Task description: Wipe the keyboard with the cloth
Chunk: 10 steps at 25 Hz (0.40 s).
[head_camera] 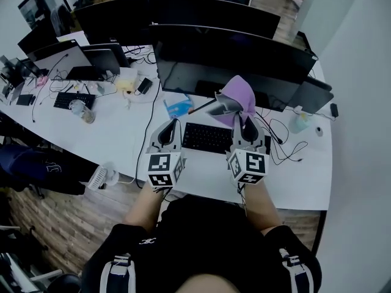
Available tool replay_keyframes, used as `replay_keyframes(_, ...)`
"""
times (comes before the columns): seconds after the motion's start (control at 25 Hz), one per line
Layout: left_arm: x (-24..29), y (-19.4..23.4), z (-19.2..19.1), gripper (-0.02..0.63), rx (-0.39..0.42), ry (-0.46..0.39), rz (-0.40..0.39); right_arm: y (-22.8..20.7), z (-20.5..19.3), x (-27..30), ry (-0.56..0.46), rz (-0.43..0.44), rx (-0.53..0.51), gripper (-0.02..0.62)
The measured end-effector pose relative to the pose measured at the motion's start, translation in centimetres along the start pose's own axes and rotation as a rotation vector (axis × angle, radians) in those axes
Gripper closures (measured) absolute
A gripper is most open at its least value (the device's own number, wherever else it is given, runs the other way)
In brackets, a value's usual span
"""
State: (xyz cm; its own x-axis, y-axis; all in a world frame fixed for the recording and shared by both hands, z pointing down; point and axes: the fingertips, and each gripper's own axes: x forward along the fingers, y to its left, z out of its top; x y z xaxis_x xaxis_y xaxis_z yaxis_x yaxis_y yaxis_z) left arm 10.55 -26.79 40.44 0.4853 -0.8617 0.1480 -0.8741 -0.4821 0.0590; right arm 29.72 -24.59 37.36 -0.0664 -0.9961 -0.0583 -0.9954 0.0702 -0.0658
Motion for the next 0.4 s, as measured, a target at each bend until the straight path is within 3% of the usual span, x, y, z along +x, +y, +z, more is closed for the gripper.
replay_keyframes(0.4, -0.78, -0.81, 0.27, 0.594, 0.020, 0.004, 0.005, 1.05, 0.61, 0.01, -0.017, 0.042, -0.018, 0.505)
